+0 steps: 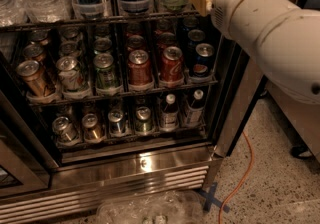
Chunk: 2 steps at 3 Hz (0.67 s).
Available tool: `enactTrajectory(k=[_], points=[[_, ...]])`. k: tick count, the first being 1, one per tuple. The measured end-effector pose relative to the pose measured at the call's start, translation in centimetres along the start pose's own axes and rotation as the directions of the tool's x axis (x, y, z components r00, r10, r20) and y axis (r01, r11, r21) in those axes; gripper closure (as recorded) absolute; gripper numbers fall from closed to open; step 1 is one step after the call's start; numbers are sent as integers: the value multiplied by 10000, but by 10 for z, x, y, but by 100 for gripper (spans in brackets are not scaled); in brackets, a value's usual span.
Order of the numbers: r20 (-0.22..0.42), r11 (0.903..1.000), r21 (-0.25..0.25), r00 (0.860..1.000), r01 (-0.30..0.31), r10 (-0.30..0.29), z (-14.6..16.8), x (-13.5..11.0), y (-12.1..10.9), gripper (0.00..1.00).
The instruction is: Pick green can from top shelf of fridge
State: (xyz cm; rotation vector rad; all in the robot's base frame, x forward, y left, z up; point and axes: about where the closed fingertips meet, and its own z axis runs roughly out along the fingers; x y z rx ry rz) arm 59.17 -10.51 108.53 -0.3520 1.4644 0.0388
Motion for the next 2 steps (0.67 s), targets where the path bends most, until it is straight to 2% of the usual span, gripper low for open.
enactTrajectory(k=[2], points=[[195, 9979, 647, 9998, -36, 24, 1, 6, -17, 32]])
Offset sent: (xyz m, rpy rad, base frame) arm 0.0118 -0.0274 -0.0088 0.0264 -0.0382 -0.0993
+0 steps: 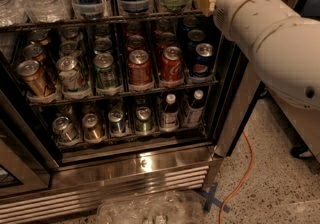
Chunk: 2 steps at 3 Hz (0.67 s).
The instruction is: Pick green can from top shelf of fridge
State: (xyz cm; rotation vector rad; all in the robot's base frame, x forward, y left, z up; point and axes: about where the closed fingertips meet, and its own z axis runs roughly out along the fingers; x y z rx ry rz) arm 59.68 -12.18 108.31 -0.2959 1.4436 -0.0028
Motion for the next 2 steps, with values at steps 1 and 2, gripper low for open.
enactTrajectory(k=[1, 2], points=[[173, 9998, 192, 9998, -101, 97, 3, 0, -4, 32], [378, 9988, 214, 9984, -435, 427, 13, 0, -8, 32]])
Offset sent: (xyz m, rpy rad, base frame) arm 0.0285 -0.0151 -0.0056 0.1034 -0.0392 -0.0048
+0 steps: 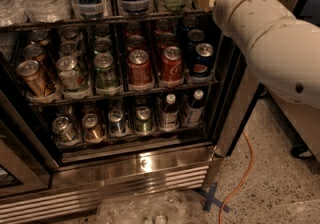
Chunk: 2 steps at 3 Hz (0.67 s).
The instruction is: Pick green can from top shelf of fridge
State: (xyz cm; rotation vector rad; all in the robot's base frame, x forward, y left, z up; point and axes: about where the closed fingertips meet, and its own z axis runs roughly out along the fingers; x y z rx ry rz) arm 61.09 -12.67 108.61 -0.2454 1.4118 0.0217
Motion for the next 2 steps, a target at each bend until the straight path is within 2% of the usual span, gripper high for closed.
enactTrajectory(k=[2], points=[[298, 9989, 71, 9985, -472, 470, 21, 4, -12, 33]])
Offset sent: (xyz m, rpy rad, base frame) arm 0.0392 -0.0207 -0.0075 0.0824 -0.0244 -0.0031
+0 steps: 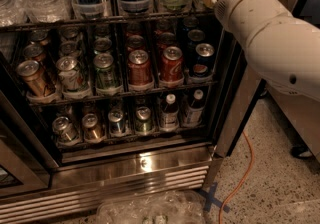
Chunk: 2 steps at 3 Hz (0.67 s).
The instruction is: Pick green can from top shelf of fridge
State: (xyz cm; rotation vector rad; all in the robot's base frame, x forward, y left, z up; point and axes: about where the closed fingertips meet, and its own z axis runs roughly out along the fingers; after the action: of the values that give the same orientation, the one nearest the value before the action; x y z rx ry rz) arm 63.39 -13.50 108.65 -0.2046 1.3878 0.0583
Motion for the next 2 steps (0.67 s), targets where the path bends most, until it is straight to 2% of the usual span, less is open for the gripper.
enactTrajectory(k=[2], points=[[279, 9999, 103, 9996, -78, 75, 19, -5, -13, 32]])
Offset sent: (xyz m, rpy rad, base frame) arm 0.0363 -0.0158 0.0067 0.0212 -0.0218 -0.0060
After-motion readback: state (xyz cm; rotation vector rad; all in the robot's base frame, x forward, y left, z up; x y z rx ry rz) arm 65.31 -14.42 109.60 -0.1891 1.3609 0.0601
